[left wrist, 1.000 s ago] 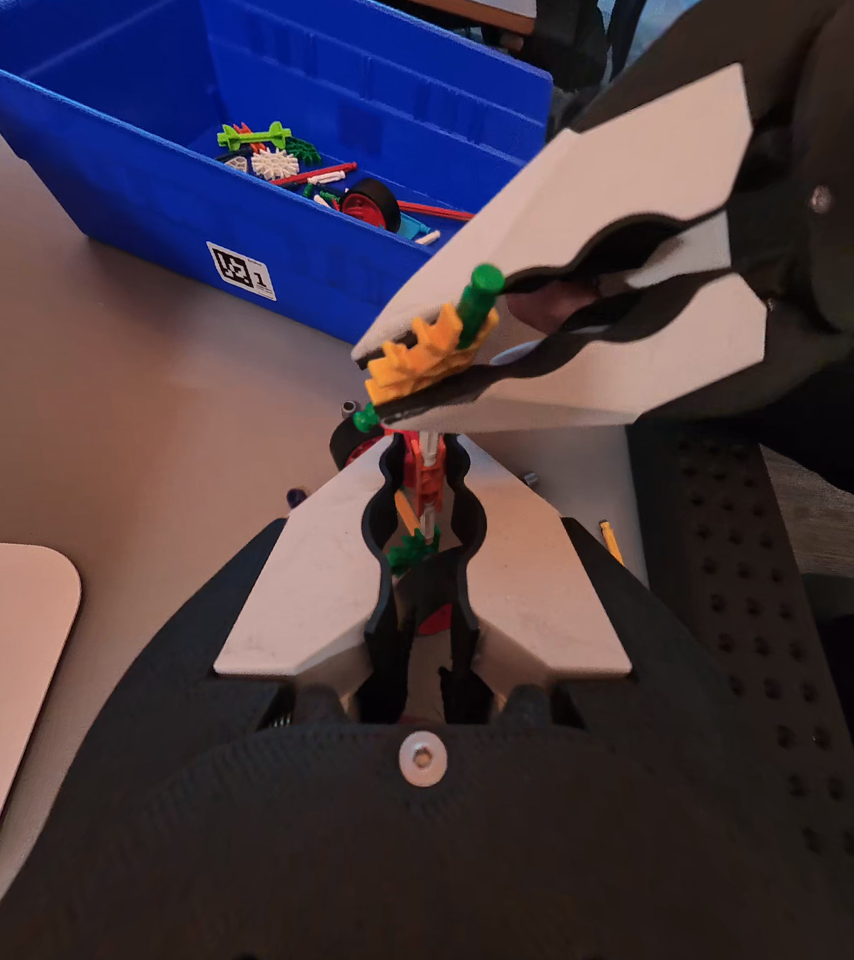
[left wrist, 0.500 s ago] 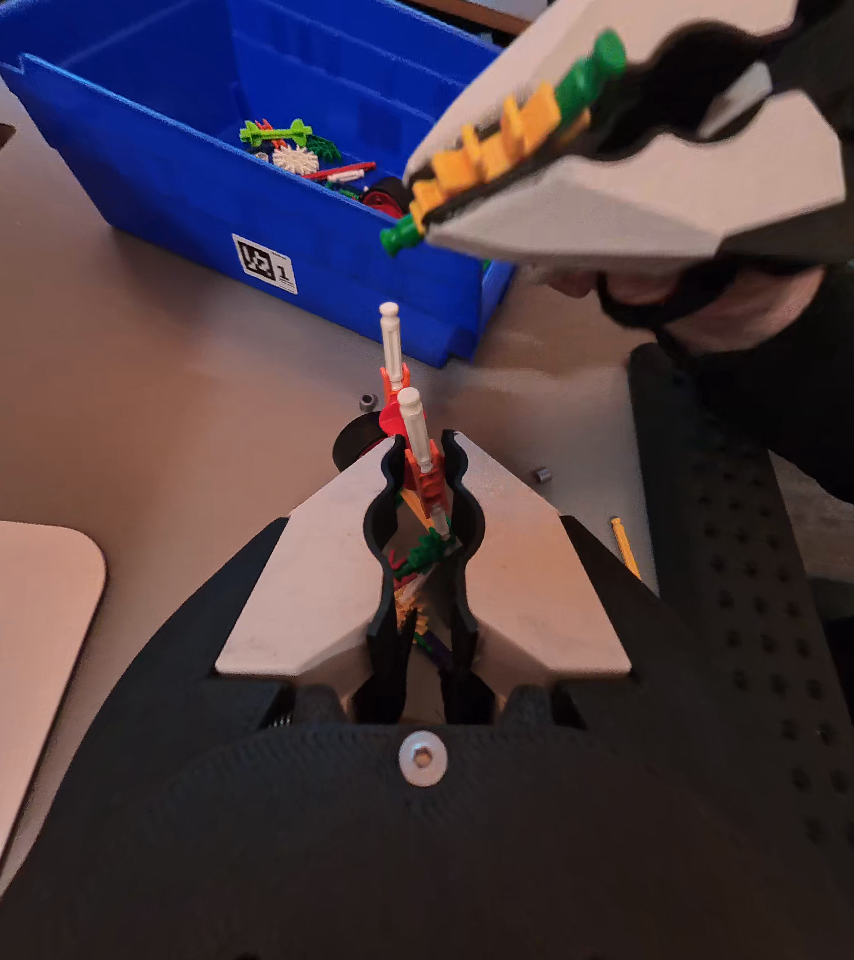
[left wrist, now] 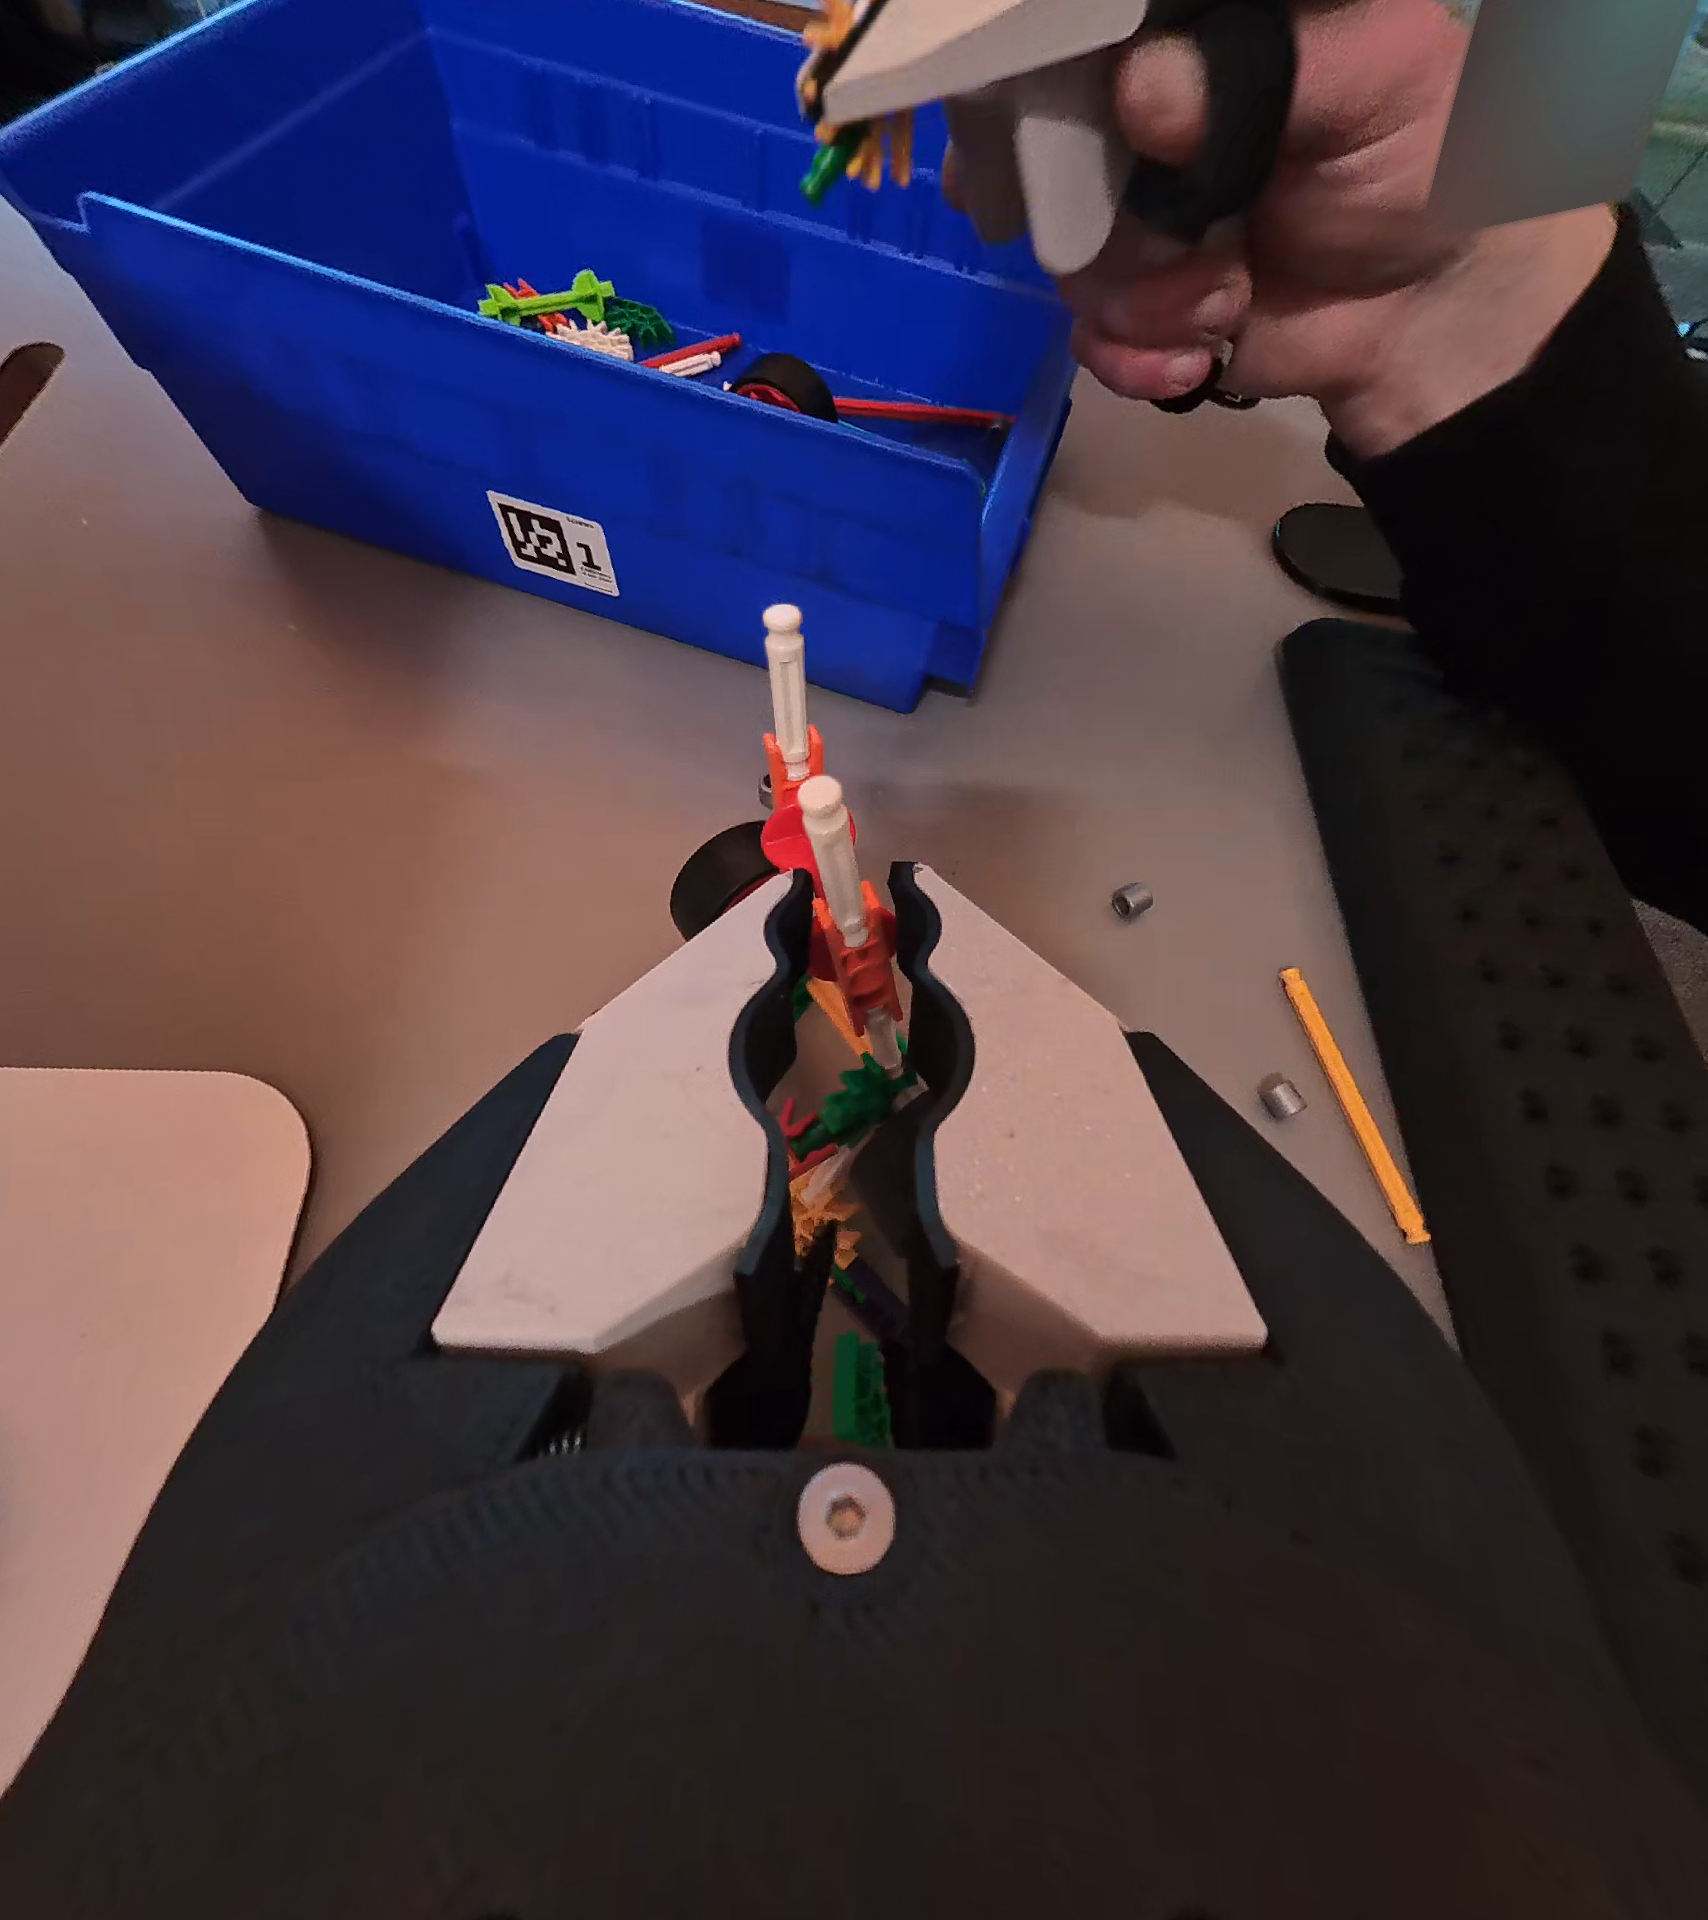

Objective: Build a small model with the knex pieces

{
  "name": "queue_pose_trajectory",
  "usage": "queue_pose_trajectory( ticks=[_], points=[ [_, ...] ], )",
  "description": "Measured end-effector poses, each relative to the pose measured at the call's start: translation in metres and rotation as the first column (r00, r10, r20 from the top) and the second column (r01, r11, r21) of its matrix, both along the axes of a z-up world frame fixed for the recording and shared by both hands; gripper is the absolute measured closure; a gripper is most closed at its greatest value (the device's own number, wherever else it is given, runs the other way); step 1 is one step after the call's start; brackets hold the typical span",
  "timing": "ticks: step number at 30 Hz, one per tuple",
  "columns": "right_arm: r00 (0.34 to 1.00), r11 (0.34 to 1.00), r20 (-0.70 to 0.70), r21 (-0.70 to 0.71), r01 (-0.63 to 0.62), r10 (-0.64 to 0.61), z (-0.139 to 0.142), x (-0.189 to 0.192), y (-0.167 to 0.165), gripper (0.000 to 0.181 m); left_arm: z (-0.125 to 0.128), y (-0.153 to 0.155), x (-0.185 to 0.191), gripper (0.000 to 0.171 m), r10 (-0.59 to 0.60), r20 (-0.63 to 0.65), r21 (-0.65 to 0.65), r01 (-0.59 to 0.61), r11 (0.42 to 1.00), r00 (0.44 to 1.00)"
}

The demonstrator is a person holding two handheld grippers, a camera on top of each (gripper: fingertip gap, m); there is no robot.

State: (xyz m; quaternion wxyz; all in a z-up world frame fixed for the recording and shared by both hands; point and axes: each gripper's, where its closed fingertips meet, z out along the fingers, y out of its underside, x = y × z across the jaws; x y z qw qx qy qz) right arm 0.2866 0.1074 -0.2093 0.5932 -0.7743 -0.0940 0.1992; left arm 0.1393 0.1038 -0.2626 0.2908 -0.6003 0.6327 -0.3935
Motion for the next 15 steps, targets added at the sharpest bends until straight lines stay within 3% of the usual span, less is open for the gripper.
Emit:
queue_pose_trajectory(
  ticks=[3, 6, 8, 10, 13, 15],
  points=[
    [0.995, 0.99, 0.052, -0.111, 0.086, -0.081, -0.027, 0.018, 0.002, 0.176, -0.001, -0.001, 0.0, 0.158, -0.008, -0.001, -0.002, 0.008, 1.0, 1.0],
    [0.968, 0.96, 0.171, -0.181, 0.213, -0.183, -0.046, 0.038, 0.004, 0.146, -0.001, -0.002, 0.0, 0.158, -0.02, 0.004, -0.002, 0.02, 1.0, 1.0],
    [0.925, 0.94, 0.279, -0.151, 0.306, -0.256, -0.044, 0.051, 0.005, 0.134, -0.001, -0.002, -0.001, 0.158, -0.024, 0.008, 0.003, 0.024, 1.0, 1.0],
    [0.892, 0.943, 0.337, -0.038, 0.331, -0.3, -0.021, 0.048, 0.003, 0.13, 0.0, -0.002, -0.002, 0.158, -0.033, 0.012, 0.002, 0.033, 0.999, 0.999],
    [0.92, 0.982, 0.349, 0.121, 0.146, -0.18, 0.017, -0.006, -0.002, 0.142, 0.002, -0.001, -0.003, 0.159, -0.042, 0.028, 0.003, 0.042, 0.999, 0.999],
    [0.954, 0.993, 0.299, 0.109, -0.046, 0.012, 0.02, -0.058, -0.005, 0.145, 0.005, -0.002, -0.003, 0.159, -0.049, 0.047, -0.011, 0.049, 0.999, 0.998]
  ],
)
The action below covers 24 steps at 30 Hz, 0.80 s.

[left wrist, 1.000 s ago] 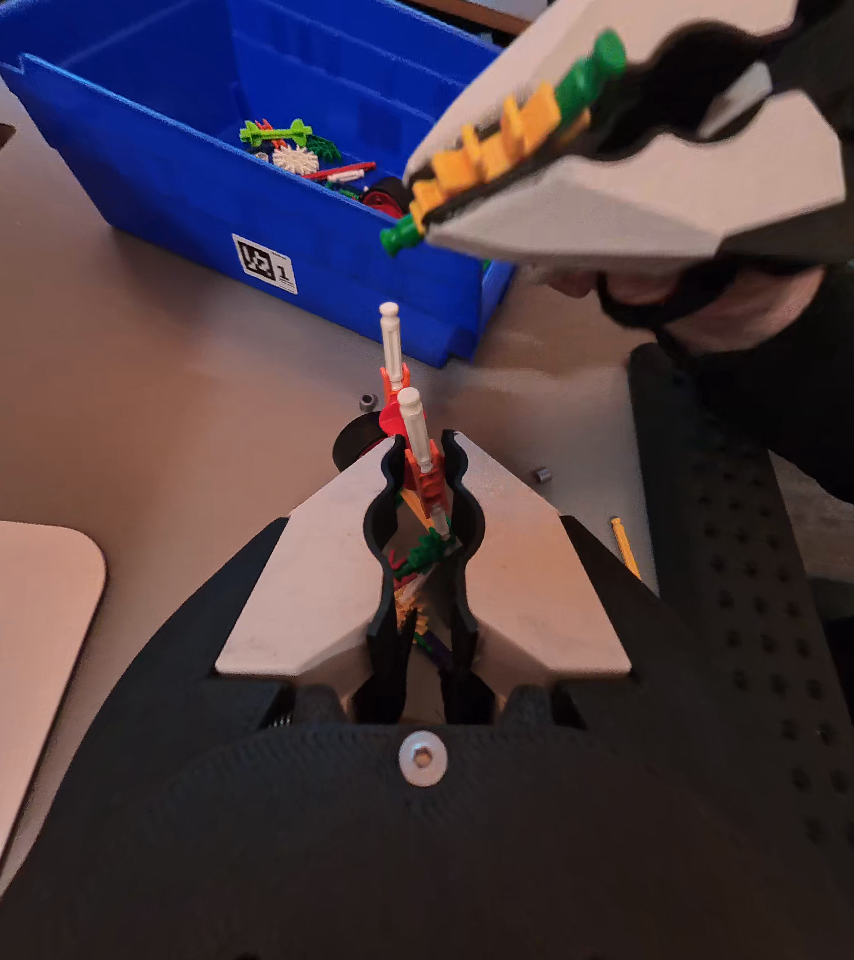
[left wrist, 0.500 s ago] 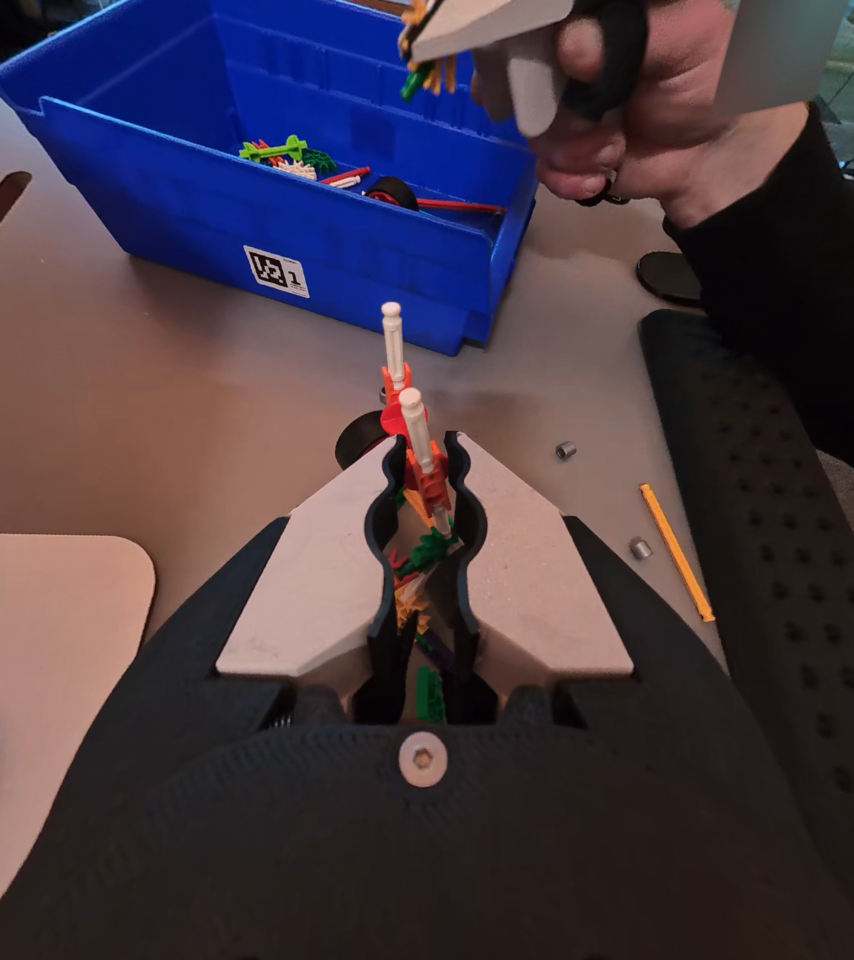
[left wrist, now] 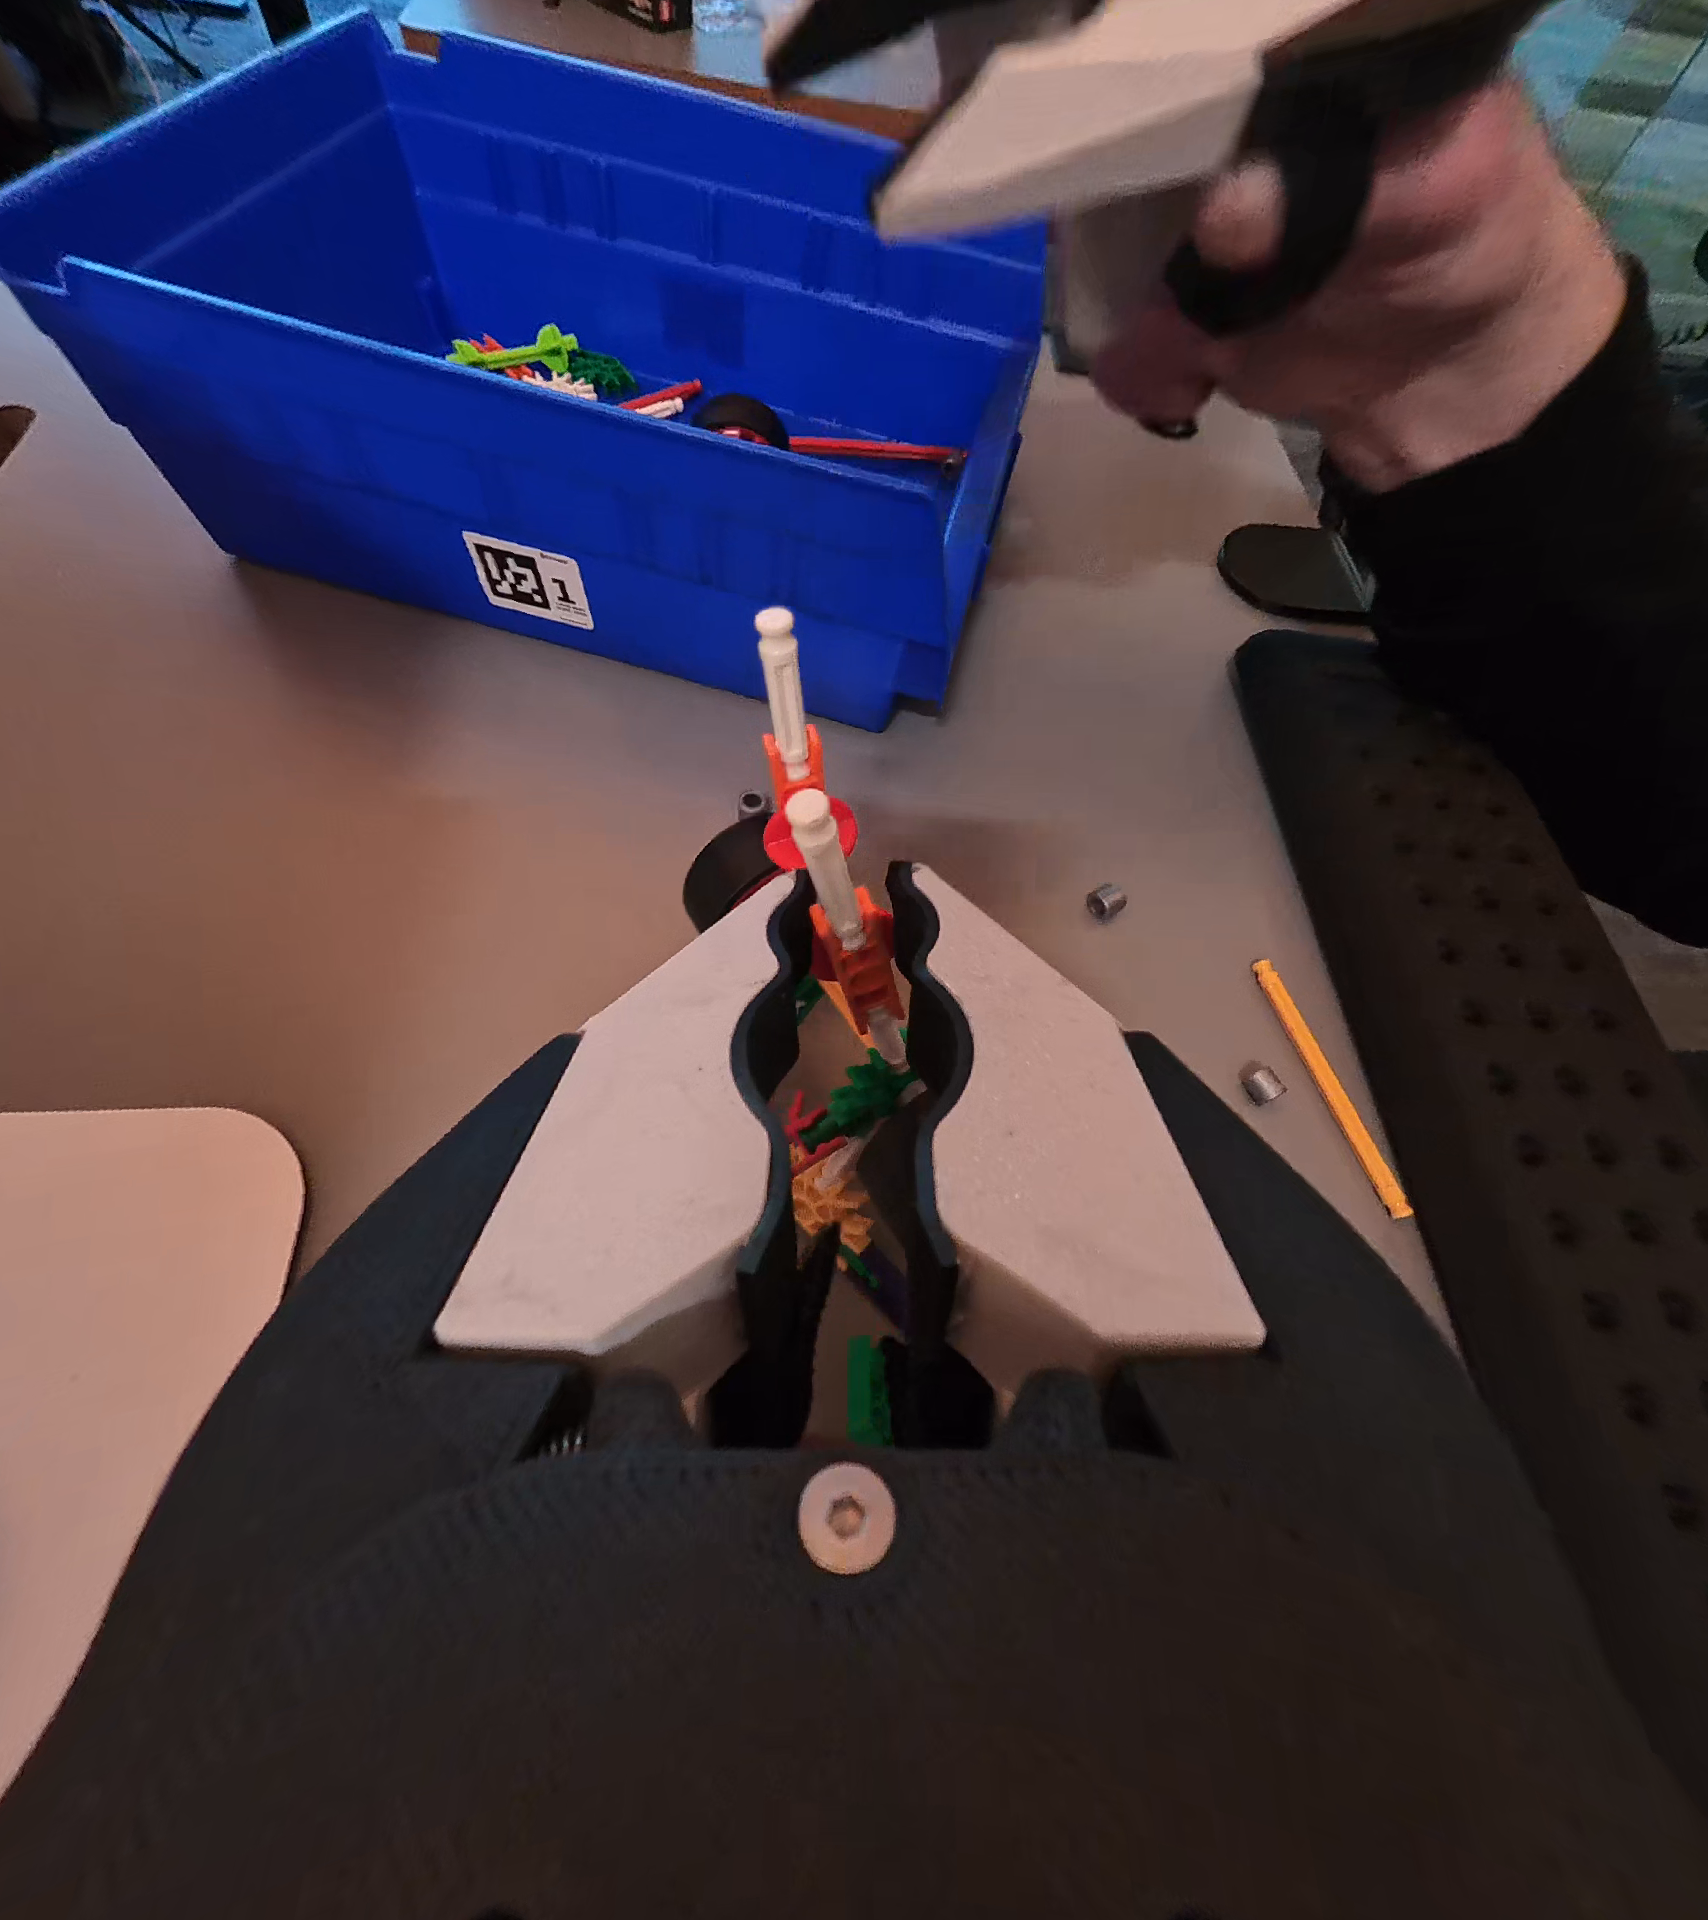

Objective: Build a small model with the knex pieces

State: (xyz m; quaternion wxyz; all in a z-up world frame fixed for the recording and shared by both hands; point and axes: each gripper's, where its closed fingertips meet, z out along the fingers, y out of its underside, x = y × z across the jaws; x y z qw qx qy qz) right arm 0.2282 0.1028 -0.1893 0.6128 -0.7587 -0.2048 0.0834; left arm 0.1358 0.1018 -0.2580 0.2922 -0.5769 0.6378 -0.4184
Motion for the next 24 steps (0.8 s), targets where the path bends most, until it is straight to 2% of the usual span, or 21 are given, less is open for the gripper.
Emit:
queue_pose_trajectory(
  ticks=[2, 3, 7, 8, 9, 14, 15, 18, 20, 22, 23, 24],
  points=[
    [0.986, 0.984, -0.031, -0.059, -0.167, 0.166, -0.011, -0.046, -0.002, 0.144, 0.002, 0.0, 0.0, 0.159, -0.003, 0.011, 0.004, 0.003, 1.0, 1.0],
    [0.98, 0.976, -0.022, -0.089, -0.197, 0.196, -0.019, -0.059, 0.0, 0.142, 0.002, 0.0, 0.001, 0.159, 0.003, 0.013, 0.012, -0.003, 1.0, 1.0],
    [0.984, 0.969, 0.007, -0.176, -0.173, 0.177, -0.045, -0.078, 0.018, 0.144, 0.004, -0.007, 0.004, 0.159, -0.019, 0.026, 0.038, 0.018, 0.999, 0.999],
    [0.982, 0.965, 0.023, -0.193, -0.178, 0.185, -0.051, -0.08, 0.019, 0.155, 0.003, -0.009, 0.006, 0.159, -0.018, 0.022, 0.053, 0.017, 0.998, 1.0],
    [0.983, 0.966, 0.031, -0.195, -0.172, 0.181, -0.054, -0.079, 0.021, 0.175, 0.002, -0.008, 0.007, 0.159, -0.01, 0.017, 0.076, 0.009, 0.997, 1.0],
    [0.987, 0.975, -0.049, -0.153, -0.162, 0.156, -0.044, -0.074, 0.025, 0.178, 0.008, -0.006, 0.013, 0.16, 0.04, 0.073, 0.177, -0.053, 0.983, 0.997],
    [0.987, 0.977, -0.071, -0.151, -0.153, 0.144, -0.044, -0.073, 0.026, 0.178, 0.009, -0.007, 0.015, 0.16, 0.048, 0.087, 0.229, -0.066, 0.971, 0.995],
    [0.985, 0.977, -0.139, -0.174, -0.127, 0.103, -0.047, -0.064, 0.031, 0.179, 0.006, -0.011, 0.022, 0.161, 0.059, 0.09, 0.461, -0.094, 0.882, 0.994],
    [0.987, 0.983, -0.152, -0.166, -0.081, 0.055, -0.044, -0.053, 0.036, 0.179, 0.008, -0.033, 0.027, 0.163, -0.008, 0.106, 0.496, -0.046, 0.867, 0.994],
    [0.992, 0.983, -0.101, -0.158, -0.092, 0.077, -0.042, -0.059, 0.029, 0.179, 0.003, -0.027, 0.031, 0.162, 0.031, 0.076, 0.681, -0.074, 0.729, 0.997],
    [0.994, 0.985, -0.069, -0.15, -0.091, 0.081, -0.042, -0.062, 0.027, 0.179, 0.0, -0.028, 0.032, 0.162, 0.036, 0.065, 0.679, -0.07, 0.731, 0.997],
    [0.995, 0.985, -0.063, -0.146, -0.092, 0.083, -0.041, -0.064, 0.026, 0.179, 0.001, -0.031, 0.032, 0.162, 0.029, 0.067, 0.638, -0.065, 0.767, 0.997]
  ],
)
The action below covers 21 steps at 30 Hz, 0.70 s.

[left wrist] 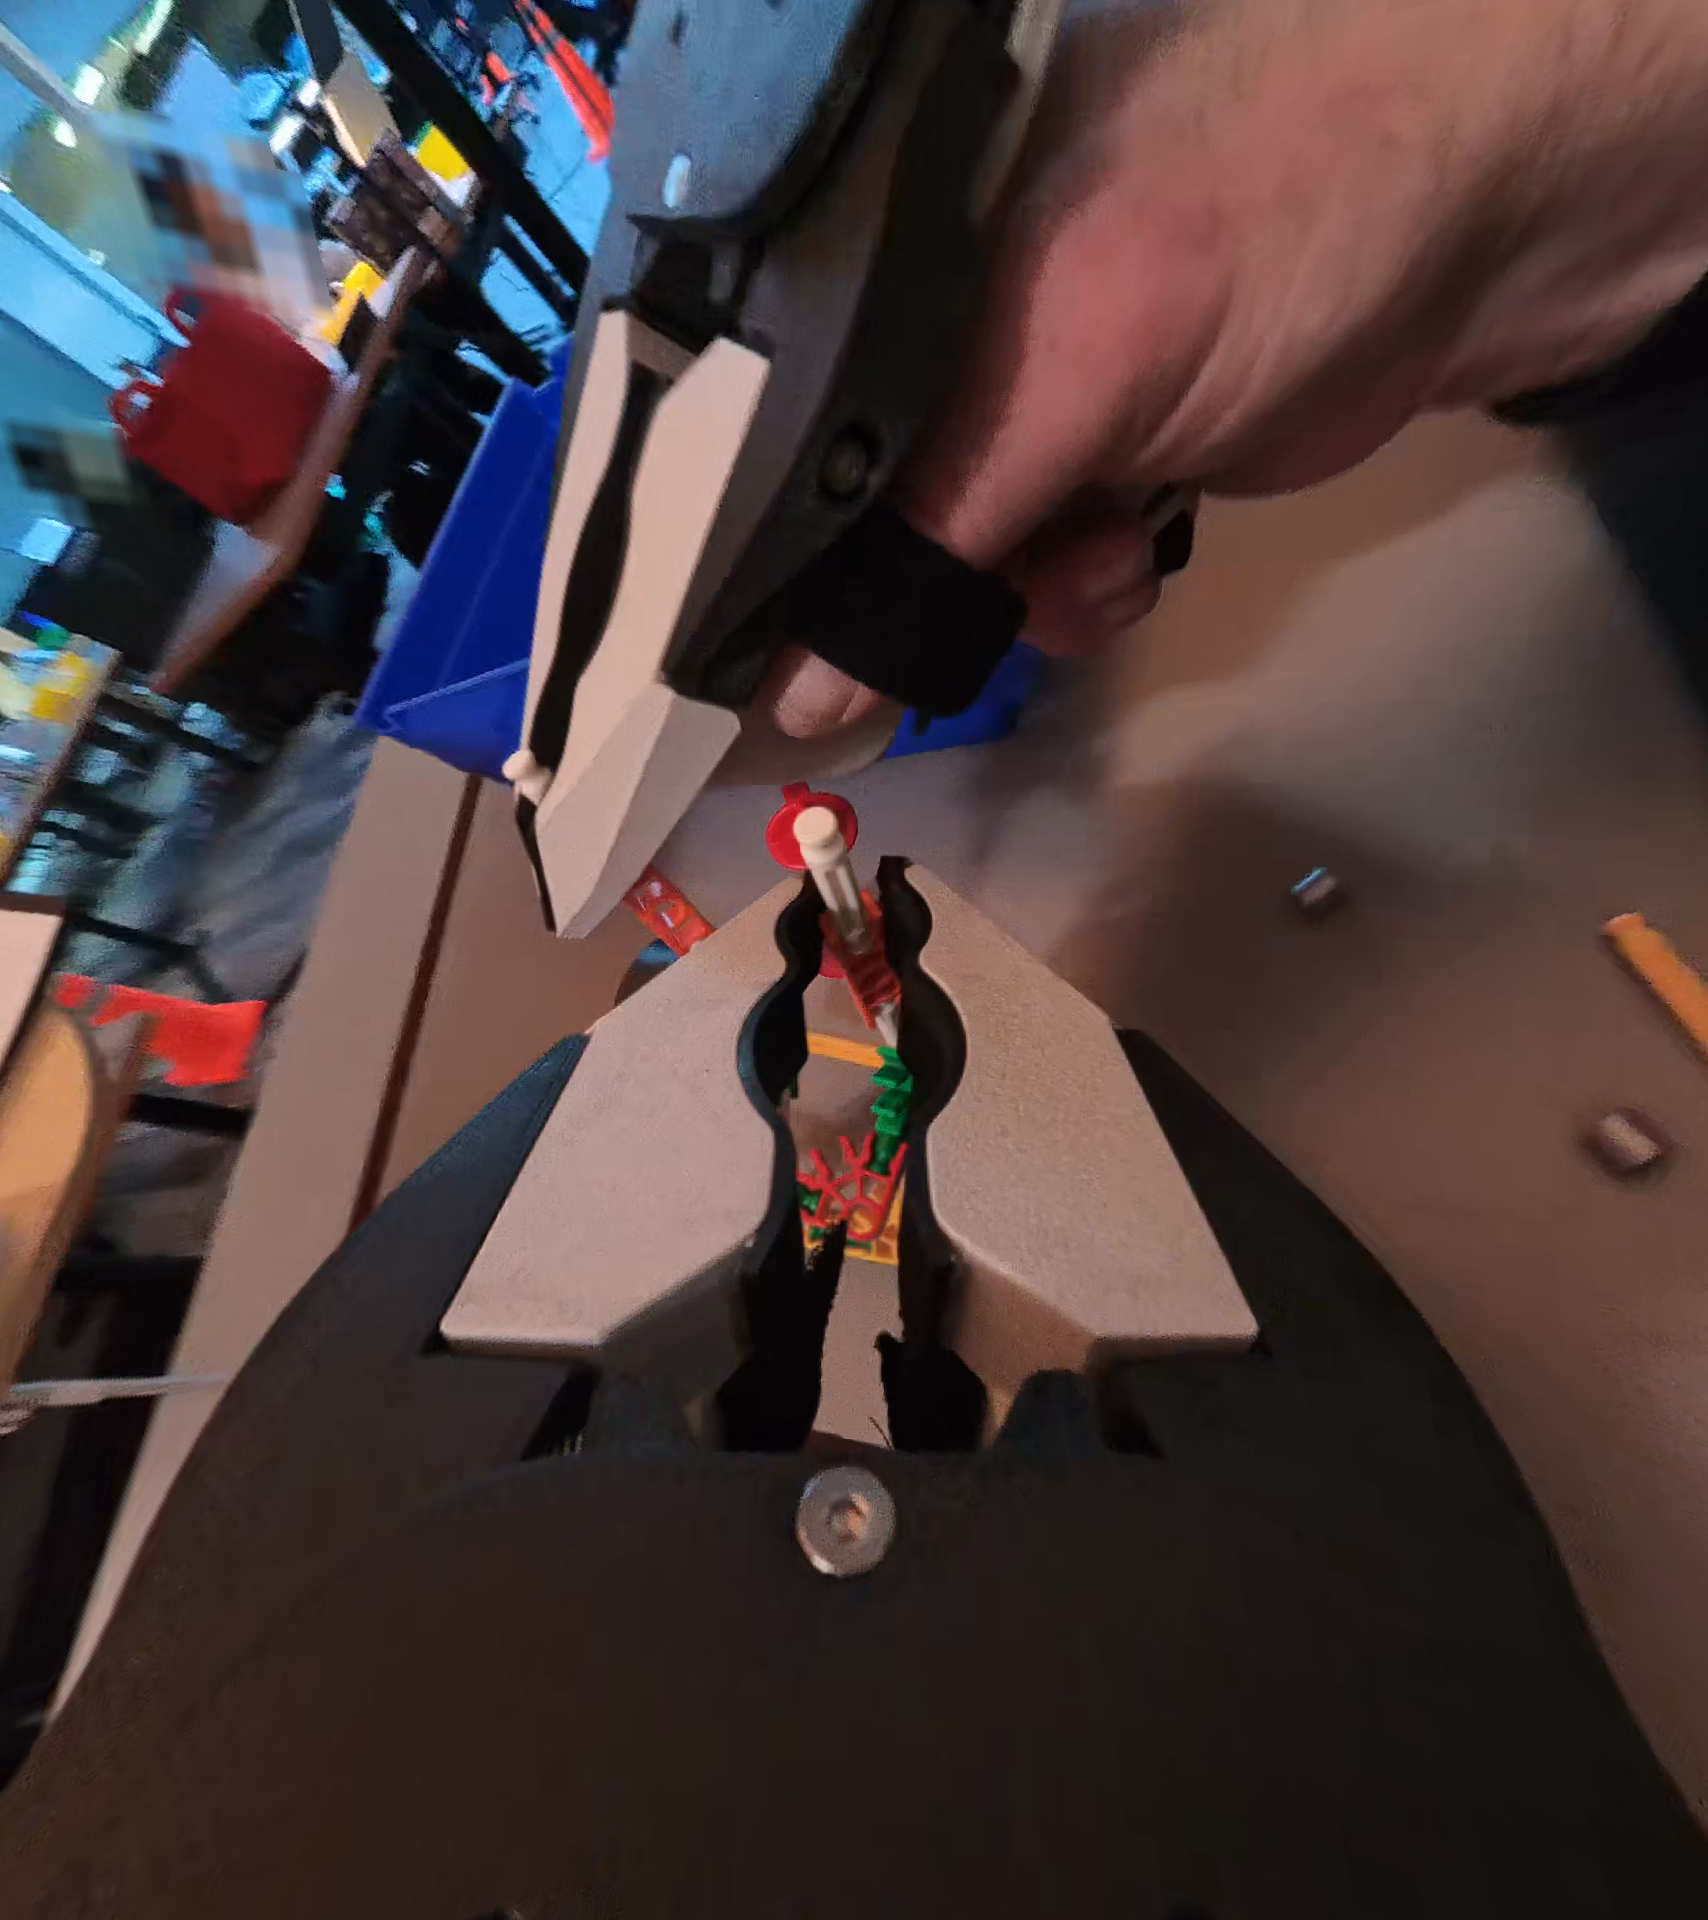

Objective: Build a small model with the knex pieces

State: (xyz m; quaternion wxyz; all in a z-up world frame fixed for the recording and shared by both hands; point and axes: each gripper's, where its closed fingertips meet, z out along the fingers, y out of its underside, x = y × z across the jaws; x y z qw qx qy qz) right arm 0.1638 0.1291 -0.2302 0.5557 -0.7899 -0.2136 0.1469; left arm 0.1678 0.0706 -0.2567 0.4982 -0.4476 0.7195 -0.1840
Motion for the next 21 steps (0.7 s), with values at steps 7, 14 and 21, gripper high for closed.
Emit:
queue_pose_trajectory(
  ticks=[7, 14, 21],
  points=[
    [0.999, 1.0, 0.037, 0.027, -0.01, 0.009, 0.002, -0.006, -0.002, 0.178, 0.0, -0.021, -0.029, 0.163, -0.202, -0.094, -0.07, 0.196, 0.978, 0.975],
    [0.992, 0.991, 0.107, 0.11, -0.081, 0.07, 0.006, -0.021, -0.016, 0.179, -0.006, -0.02, -0.024, 0.161, -0.136, -0.098, 0.058, 0.142, 0.988, 0.986],
    [0.99, 0.964, 0.121, 0.245, -0.103, 0.075, 0.024, -0.021, -0.024, 0.18, 0.02, 0.013, -0.052, 0.115, -0.071, -0.052, -0.111, 0.065, 0.992, 0.996]
  ],
)
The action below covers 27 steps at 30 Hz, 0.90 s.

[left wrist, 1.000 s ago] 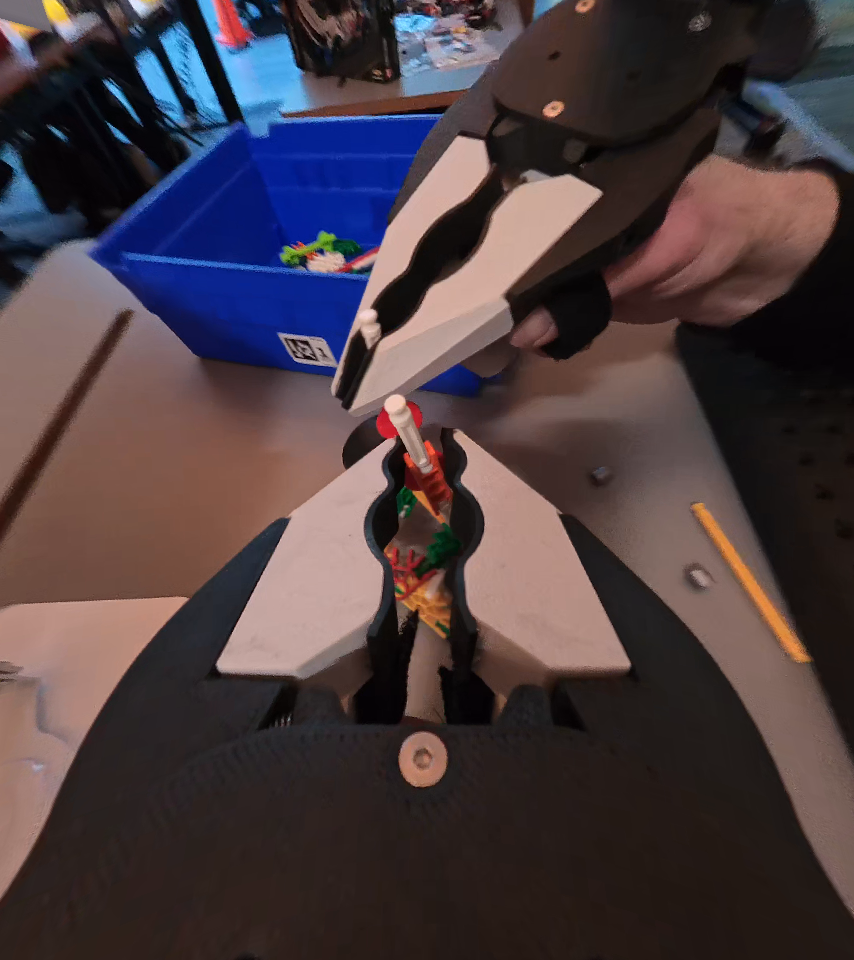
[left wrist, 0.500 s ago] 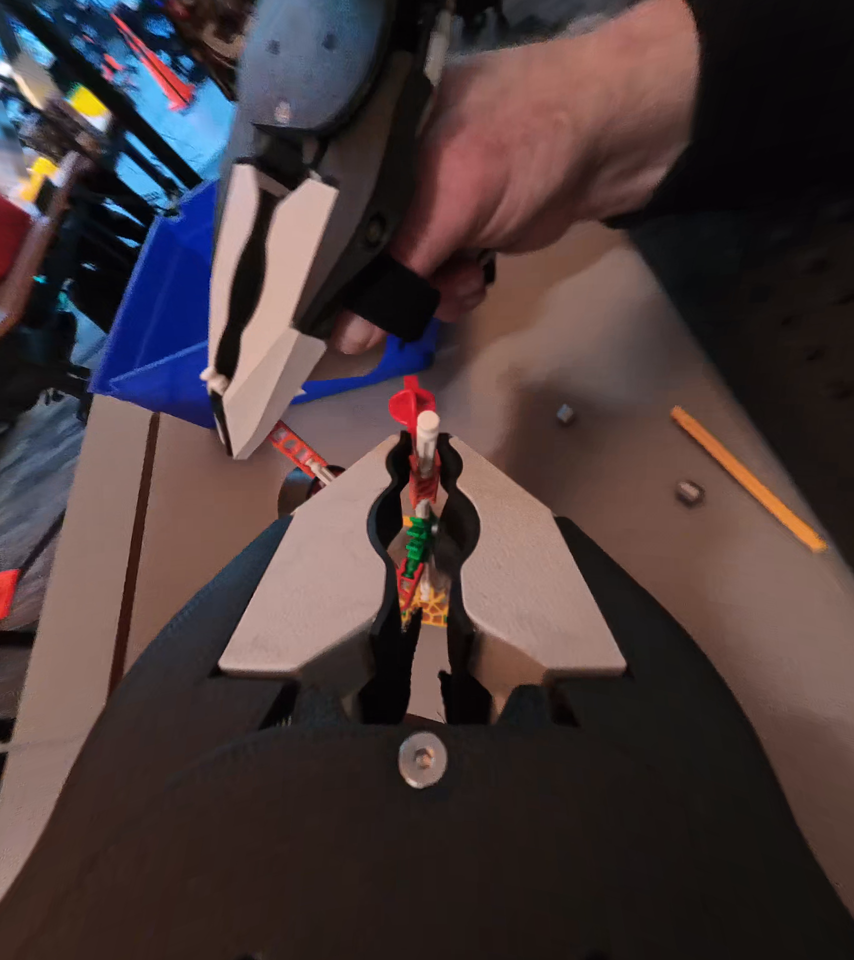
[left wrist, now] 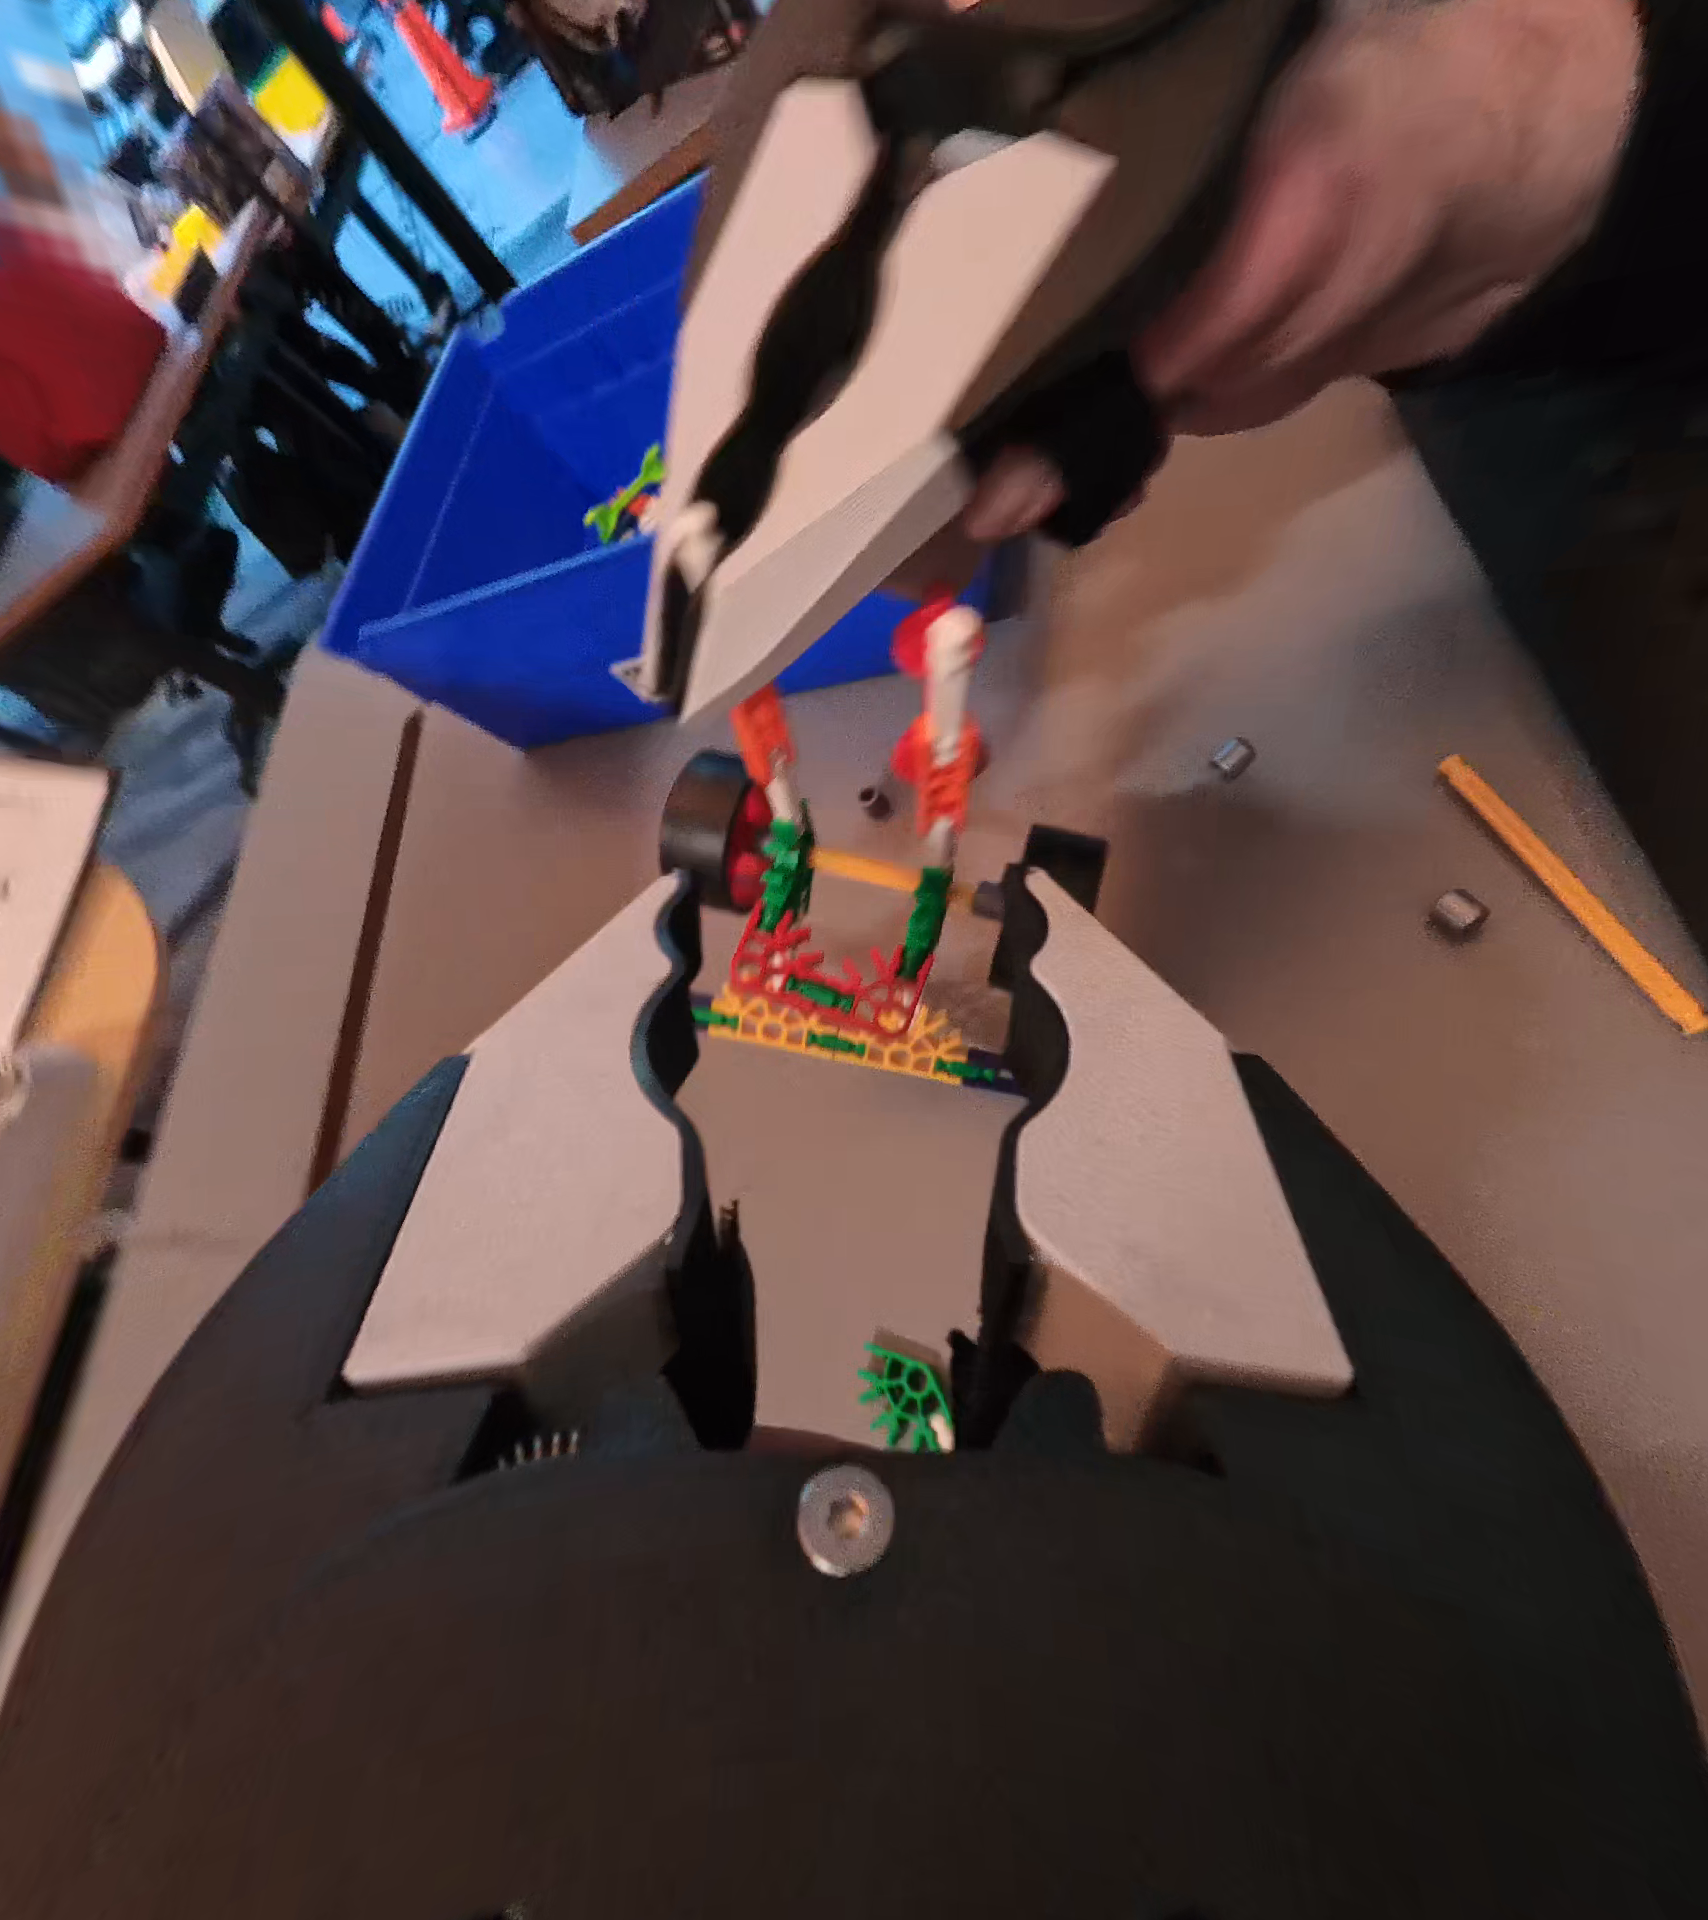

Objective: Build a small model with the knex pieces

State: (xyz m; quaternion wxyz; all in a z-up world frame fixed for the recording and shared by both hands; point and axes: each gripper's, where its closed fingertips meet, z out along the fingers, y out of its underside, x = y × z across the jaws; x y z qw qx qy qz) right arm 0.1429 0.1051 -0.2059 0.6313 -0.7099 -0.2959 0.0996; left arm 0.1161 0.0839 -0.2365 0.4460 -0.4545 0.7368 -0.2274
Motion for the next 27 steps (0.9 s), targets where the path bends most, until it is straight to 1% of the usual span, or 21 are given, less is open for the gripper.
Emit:
queue_pose_trajectory(
  ticks=[1, 2, 4, 6, 8, 9, 11, 13, 14, 16, 18, 19, 20, 21, 22, 23, 24, 26, 27],
  points=[
    [1.0, 0.999, 0.016, 0.032, -0.006, 0.005, 0.003, -0.002, -0.002, 0.18, 0.0, 0.011, -0.003, 0.108, 0.036, 0.006, -0.065, -0.036, 0.997, 0.999],
    [0.999, 0.998, 0.04, 0.067, -0.006, 0.003, 0.006, -0.005, -0.003, 0.18, -0.002, 0.023, -0.005, 0.105, 0.071, 0.021, -0.135, -0.068, 0.989, 0.997],
    [0.993, 0.99, 0.114, 0.139, 0.011, -0.027, 0.01, -0.008, -0.004, 0.18, -0.01, 0.036, -0.006, 0.105, 0.104, 0.036, -0.285, -0.09, 0.954, 0.994],
    [0.981, 0.978, 0.19, 0.208, -0.009, -0.031, 0.012, -0.017, -0.009, 0.179, -0.018, 0.05, -0.002, 0.115, 0.163, 0.048, -0.344, -0.137, 0.929, 0.986],
    [0.968, 0.964, 0.249, 0.262, -0.048, -0.019, 0.014, -0.029, -0.015, 0.179, -0.029, 0.048, 0.003, 0.125, 0.164, 0.022, -0.415, -0.14, 0.899, 0.986],
    [0.961, 0.957, 0.276, 0.283, -0.063, -0.018, 0.014, -0.035, -0.017, 0.179, -0.032, 0.048, 0.006, 0.124, 0.165, 0.03, -0.441, -0.135, 0.887, 0.986],
    [0.944, 0.942, 0.33, 0.323, -0.092, -0.021, 0.013, -0.045, -0.021, 0.179, -0.035, 0.042, 0.009, 0.136, 0.129, 0.044, -0.51, -0.089, 0.856, 0.991],
    [0.933, 0.937, 0.36, 0.333, -0.106, -0.022, 0.01, -0.051, -0.022, 0.179, -0.035, 0.032, 0.007, 0.155, 0.071, 0.061, -0.561, -0.025, 0.828, 0.996],
    [0.927, 0.935, 0.375, 0.335, -0.115, -0.02, 0.008, -0.052, -0.022, 0.179, -0.036, 0.033, 0.007, 0.155, 0.066, 0.062, -0.559, -0.02, 0.829, 0.996],
    [0.911, 0.934, 0.411, 0.319, -0.16, 0.016, 0.002, -0.057, -0.025, 0.179, -0.035, 0.037, 0.006, 0.157, 0.076, 0.072, -0.532, -0.026, 0.846, 0.995],
    [0.881, 0.932, 0.456, 0.253, -0.259, 0.121, -0.012, -0.066, -0.035, 0.173, -0.029, 0.045, 0.003, 0.159, 0.1, 0.097, -0.447, -0.046, 0.893, 0.99],
    [0.869, 0.929, 0.471, 0.231, -0.289, 0.153, -0.016, -0.067, -0.039, 0.17, -0.023, 0.047, 0.001, 0.161, 0.102, 0.109, -0.408, -0.05, 0.911, 0.989],
    [0.866, 0.93, 0.464, 0.201, -0.308, 0.186, -0.018, -0.068, -0.042, 0.167, -0.015, 0.049, -0.001, 0.162, 0.103, 0.121, -0.337, -0.057, 0.94, 0.987],
    [0.872, 0.927, 0.43, 0.173, -0.333, 0.233, -0.017, -0.068, -0.048, 0.154, -0.008, 0.052, -0.004, 0.164, 0.105, 0.123, -0.234, -0.074, 0.969, 0.987],
    [0.882, 0.919, 0.382, 0.164, -0.358, 0.275, -0.012, -0.069, -0.053, 0.145, -0.002, 0.054, -0.008, 0.168, 0.107, 0.113, -0.138, -0.091, 0.986, 0.988],
    [0.896, 0.92, 0.348, 0.177, -0.351, 0.275, -0.004, -0.065, -0.055, 0.138, 0.007, 0.062, -0.011, 0.168, 0.138, 0.123, -0.05, -0.133, 0.99, 0.983],
    [0.917, 0.93, 0.324, 0.2, -0.308, 0.234, 0.004, -0.057, -0.05, 0.136, 0.015, 0.064, -0.015, 0.168, 0.147, 0.131, 0.01, -0.149, 0.989, 0.98],
    [0.955, 0.953, 0.24, 0.203, -0.225, 0.174, 0.014, -0.042, -0.039, 0.137, 0.029, 0.058, -0.017, 0.168, 0.117, 0.157, 0.083, -0.131, 0.988, 0.981],
    [0.972, 0.968, 0.194, 0.185, -0.17, 0.133, 0.015, -0.033, -0.03, 0.137, 0.03, 0.055, -0.017, 0.169, 0.106, 0.144, 0.14, -0.126, 0.982, 0.984]
  ],
)
